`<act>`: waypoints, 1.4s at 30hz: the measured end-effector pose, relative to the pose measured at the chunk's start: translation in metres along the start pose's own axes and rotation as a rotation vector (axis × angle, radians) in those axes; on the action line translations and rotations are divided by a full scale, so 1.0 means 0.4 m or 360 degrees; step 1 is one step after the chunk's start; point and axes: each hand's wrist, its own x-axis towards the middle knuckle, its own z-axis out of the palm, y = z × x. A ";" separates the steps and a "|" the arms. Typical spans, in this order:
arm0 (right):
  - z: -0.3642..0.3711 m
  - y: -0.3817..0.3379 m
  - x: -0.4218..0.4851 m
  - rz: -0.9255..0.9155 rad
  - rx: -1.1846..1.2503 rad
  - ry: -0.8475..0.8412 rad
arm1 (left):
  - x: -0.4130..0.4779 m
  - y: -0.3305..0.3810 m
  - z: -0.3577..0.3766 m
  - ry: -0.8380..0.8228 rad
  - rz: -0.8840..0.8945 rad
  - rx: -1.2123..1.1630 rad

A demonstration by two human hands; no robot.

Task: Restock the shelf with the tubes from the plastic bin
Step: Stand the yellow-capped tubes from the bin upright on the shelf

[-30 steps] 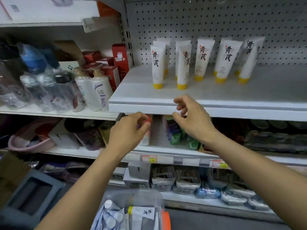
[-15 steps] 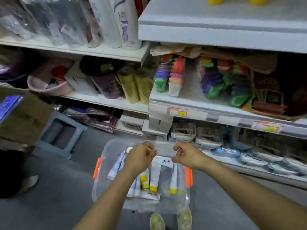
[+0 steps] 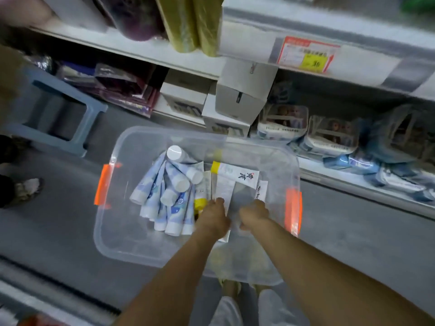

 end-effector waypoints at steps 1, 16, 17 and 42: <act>0.021 -0.006 0.009 0.0003 -0.0101 0.0081 | 0.012 -0.002 0.015 0.0019 -0.0002 0.0055; 0.070 0.036 0.084 0.0114 0.0066 -0.0007 | 0.083 -0.006 0.040 0.0014 -0.0105 -0.0207; 0.066 0.042 0.081 0.0124 0.0165 -0.0025 | 0.082 -0.011 0.033 -0.0072 -0.0130 -0.0290; -0.328 -0.079 -0.565 -0.0695 0.1088 -0.0573 | -0.469 0.110 -0.454 -0.0050 0.0312 -0.1627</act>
